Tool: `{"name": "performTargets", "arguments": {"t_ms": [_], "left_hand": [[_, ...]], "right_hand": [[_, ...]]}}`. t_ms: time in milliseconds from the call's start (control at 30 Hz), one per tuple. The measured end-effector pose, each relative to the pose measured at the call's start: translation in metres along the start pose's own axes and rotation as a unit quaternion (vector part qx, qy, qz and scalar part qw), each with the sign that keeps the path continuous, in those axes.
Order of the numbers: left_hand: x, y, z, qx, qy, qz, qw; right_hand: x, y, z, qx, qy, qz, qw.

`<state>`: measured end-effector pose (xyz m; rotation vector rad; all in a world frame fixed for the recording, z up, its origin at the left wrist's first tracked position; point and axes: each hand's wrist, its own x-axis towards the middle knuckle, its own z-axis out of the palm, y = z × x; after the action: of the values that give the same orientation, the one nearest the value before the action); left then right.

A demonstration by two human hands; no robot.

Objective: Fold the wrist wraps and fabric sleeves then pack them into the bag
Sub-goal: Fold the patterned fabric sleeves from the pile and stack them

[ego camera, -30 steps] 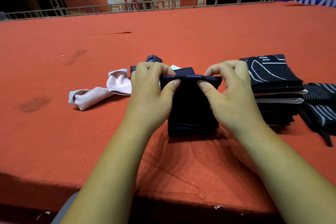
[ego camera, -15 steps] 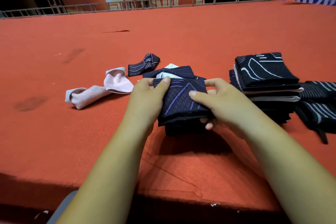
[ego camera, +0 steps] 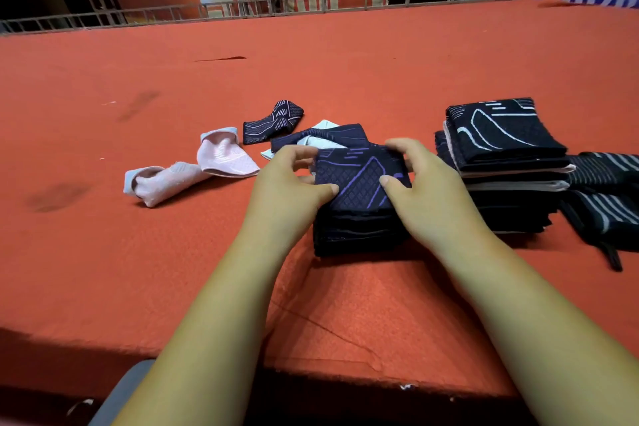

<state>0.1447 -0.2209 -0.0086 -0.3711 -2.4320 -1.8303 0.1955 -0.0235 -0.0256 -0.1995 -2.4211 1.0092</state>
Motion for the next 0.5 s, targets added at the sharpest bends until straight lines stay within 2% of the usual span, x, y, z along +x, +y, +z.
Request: {"name": "performTargets", "arguments": {"t_ms": [133,267,500], "left_hand": [[0.0,-0.001,-0.003,0.062,0.001,-0.027,0.998],[0.002,-0.007,-0.001,0.103,0.01,-0.009,0.995],[0.01,-0.031,0.008,0.193,-0.029,-0.017,0.981]], "right_hand": [[0.0,0.002,0.004,-0.032,-0.032,0.016,0.999],[-0.002,0.001,0.006,-0.049,-0.054,0.025,0.997],[-0.005,0.006,0.017,-0.114,-0.118,0.056,0.985]]}}
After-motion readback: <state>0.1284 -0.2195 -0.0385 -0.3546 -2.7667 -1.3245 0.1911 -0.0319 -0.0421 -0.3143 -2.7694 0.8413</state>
